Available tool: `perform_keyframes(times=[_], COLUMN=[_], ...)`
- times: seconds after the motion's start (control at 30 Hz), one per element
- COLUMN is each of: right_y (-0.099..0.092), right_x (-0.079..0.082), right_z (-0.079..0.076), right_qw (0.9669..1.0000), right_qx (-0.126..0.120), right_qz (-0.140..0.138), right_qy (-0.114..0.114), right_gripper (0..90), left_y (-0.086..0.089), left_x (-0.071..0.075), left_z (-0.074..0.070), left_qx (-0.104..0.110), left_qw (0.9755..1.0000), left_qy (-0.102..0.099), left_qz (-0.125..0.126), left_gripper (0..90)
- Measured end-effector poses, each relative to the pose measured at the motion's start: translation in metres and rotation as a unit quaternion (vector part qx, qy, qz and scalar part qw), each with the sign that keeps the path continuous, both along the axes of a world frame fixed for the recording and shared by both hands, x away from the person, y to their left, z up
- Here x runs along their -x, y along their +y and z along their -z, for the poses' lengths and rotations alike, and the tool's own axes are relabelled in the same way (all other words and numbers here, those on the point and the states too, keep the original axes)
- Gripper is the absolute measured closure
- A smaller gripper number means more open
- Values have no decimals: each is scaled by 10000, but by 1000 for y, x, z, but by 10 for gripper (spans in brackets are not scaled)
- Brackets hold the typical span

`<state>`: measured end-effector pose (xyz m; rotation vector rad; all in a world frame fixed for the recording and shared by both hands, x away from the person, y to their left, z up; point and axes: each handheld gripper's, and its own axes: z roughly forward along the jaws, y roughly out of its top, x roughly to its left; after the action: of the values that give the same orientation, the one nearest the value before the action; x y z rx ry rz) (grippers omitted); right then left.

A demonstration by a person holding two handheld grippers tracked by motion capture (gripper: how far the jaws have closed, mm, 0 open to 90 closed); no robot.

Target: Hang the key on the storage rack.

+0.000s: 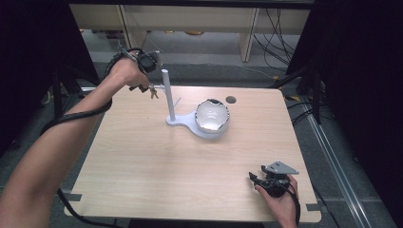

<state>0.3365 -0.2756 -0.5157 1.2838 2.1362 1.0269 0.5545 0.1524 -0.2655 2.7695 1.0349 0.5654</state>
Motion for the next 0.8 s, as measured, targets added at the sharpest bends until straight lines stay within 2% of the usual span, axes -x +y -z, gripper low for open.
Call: perform_keyframes(times=[0.3,0.4,0.53,0.8], right_y=[0,0,0,0], right_x=[0,0,-1,-1], right_z=[0,0,0,0], right_qw=[10000,10000,9999,9999], right_qx=[18,-26,-56,-53], right_qz=[4,-2,-98,-110], right_qy=[-18,48,73,90], right_gripper=[420,420,420,419], left_y=[-5,-6,-8,-8], left_x=[-1,-1,-1,-2], left_z=[2,2,3,5], left_qx=[-50,-76,-60,44], left_qw=[10000,9999,10000,10000], left_qy=[20,46,55,28], left_qz=[24,47,17,15], left_gripper=[816,816,816,811])
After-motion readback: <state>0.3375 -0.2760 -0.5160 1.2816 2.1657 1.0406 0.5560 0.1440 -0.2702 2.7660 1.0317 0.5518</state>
